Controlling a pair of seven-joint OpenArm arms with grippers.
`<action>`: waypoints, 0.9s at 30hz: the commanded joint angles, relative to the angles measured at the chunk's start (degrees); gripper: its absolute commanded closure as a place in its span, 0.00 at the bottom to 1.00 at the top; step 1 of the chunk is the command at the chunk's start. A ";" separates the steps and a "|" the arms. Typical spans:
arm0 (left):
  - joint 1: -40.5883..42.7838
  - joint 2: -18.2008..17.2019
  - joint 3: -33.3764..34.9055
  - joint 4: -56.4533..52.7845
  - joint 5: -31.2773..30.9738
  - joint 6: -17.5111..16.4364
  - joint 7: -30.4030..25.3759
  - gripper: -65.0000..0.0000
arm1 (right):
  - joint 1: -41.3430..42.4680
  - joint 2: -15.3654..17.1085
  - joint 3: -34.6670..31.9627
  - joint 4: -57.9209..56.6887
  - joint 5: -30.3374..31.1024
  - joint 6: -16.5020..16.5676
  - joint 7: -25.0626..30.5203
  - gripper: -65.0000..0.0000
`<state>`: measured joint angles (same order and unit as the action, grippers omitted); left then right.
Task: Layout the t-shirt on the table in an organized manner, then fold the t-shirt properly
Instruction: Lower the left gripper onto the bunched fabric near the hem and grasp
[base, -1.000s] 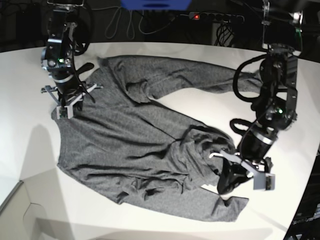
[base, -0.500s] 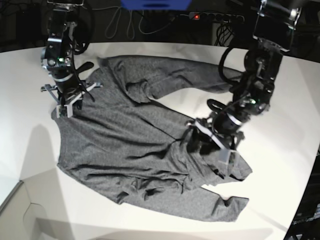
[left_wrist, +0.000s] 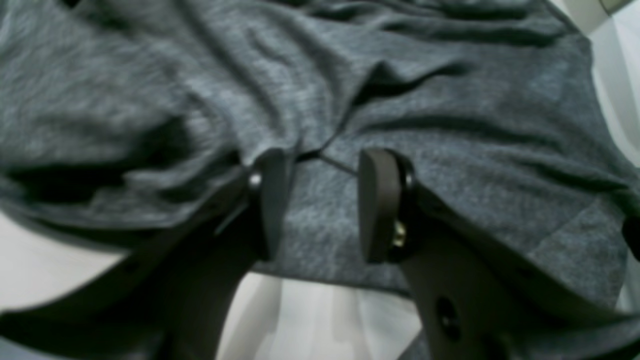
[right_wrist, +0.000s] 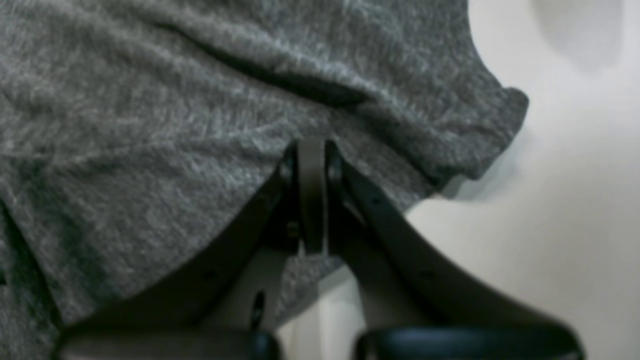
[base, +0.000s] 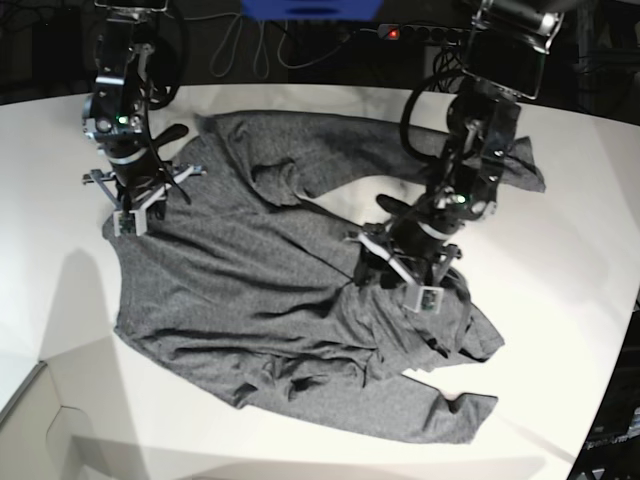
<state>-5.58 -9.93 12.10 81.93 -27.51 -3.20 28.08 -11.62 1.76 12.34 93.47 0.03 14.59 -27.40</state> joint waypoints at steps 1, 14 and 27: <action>-1.23 0.31 -0.45 0.05 0.12 -0.45 -1.39 0.63 | 0.50 0.31 0.10 0.99 0.27 -0.13 1.33 0.99; -3.43 4.09 -6.69 -6.90 -0.14 -0.27 -1.48 0.63 | 0.50 0.39 0.37 0.90 0.27 -0.13 1.33 0.99; -3.16 4.88 -9.94 -6.81 -0.23 -0.62 -0.87 0.63 | 1.73 0.39 0.45 -2.17 0.27 -0.13 1.33 0.99</action>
<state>-7.62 -5.04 2.24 74.24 -27.24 -3.20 28.36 -10.37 1.89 12.62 90.37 0.01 14.59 -27.40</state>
